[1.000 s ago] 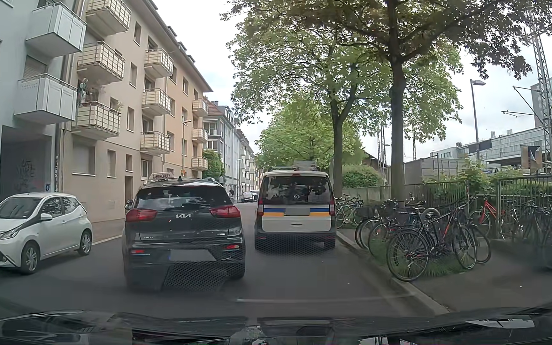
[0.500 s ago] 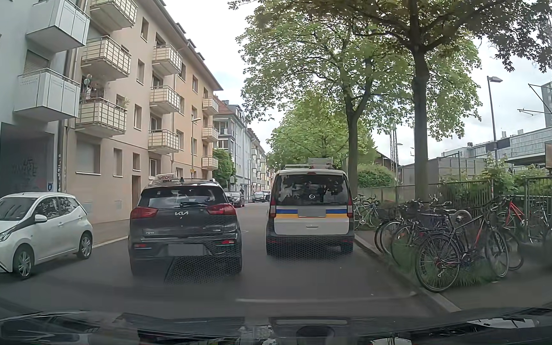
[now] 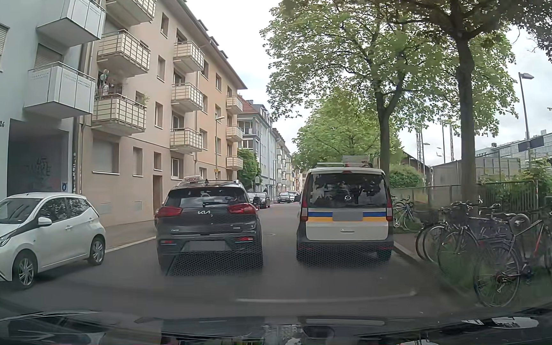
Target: Follow the waypoints while adhering to traffic rules and regulations
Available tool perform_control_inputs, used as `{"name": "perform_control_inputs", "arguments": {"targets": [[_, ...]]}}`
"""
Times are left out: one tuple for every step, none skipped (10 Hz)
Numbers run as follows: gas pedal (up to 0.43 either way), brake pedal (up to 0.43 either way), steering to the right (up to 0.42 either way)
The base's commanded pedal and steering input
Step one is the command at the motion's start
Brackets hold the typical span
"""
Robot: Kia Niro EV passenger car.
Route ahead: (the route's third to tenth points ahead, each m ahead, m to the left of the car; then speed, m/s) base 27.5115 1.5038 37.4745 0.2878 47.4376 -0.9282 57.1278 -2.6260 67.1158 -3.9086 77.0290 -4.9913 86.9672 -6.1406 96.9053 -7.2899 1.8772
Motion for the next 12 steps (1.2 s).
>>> {"name": "perform_control_inputs", "arguments": {"targets": [[0.098,0.000,-0.401],[0.098,0.000,-0.402],[0.098,0.000,-0.402],[0.098,0.000,-0.402],[0.098,0.000,-0.399],[0.098,0.000,-0.388],[0.098,0.000,-0.357],[0.098,0.000,-0.312],[0.098,0.000,-0.275],[0.098,0.000,-0.219],[0.098,0.000,-0.163],[0.098,0.000,-0.124]]}}
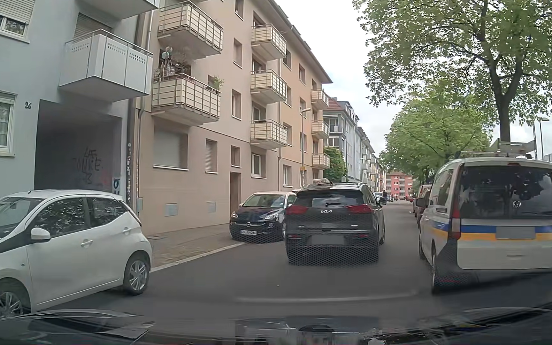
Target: Follow the waypoints while adhering to traffic rules and regulations
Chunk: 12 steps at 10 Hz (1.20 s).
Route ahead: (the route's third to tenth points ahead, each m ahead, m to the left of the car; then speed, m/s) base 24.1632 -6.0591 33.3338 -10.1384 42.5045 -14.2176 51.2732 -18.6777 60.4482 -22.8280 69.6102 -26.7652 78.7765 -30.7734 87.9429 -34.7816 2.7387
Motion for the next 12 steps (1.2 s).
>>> {"name": "perform_control_inputs", "arguments": {"targets": [[0.098,0.000,-0.076],[0.098,0.000,-0.035],[0.098,0.000,0.001],[0.098,0.000,0.045],[0.098,0.000,0.085],[0.098,0.000,0.113],[0.098,0.000,0.146],[0.098,0.000,0.171],[0.098,0.000,0.190],[0.098,0.000,0.195],[0.087,0.000,0.194],[0.087,0.000,0.189]]}}
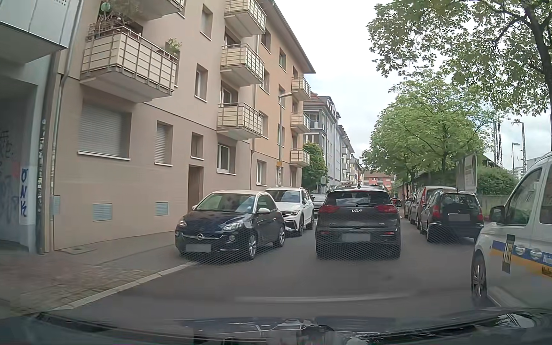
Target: Follow the waypoints while adhering to traffic rules and regulations
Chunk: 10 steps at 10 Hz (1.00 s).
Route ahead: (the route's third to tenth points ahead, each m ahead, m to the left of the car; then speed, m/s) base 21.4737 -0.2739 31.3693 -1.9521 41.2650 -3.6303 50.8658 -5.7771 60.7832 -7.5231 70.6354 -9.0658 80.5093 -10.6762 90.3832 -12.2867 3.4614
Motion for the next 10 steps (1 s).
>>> {"name": "perform_control_inputs", "arguments": {"targets": [[0.059,0.000,0.185],[0.020,0.000,0.184],[0.008,0.000,0.183],[0.008,0.000,0.182],[0.008,0.000,0.178],[0.008,0.000,0.171],[0.008,0.000,0.166],[0.020,0.000,0.164],[0.020,0.000,0.163],[0.020,0.000,0.163]]}}
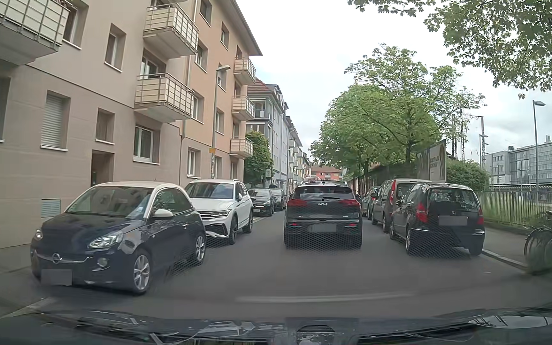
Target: Follow the waypoints while adhering to traffic rules and regulations
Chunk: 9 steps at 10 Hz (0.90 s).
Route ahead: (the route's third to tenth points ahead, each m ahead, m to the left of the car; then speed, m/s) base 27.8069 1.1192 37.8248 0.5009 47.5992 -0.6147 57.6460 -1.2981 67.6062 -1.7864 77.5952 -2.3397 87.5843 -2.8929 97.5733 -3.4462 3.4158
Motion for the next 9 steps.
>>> {"name": "perform_control_inputs", "arguments": {"targets": [[0.020,0.000,0.163],[0.047,0.000,0.162],[0.059,0.000,0.157],[0.059,0.000,0.151],[0.059,0.000,0.143],[0.059,0.000,0.131],[0.059,0.000,0.115],[0.059,0.000,0.103],[0.059,0.000,0.087]]}}
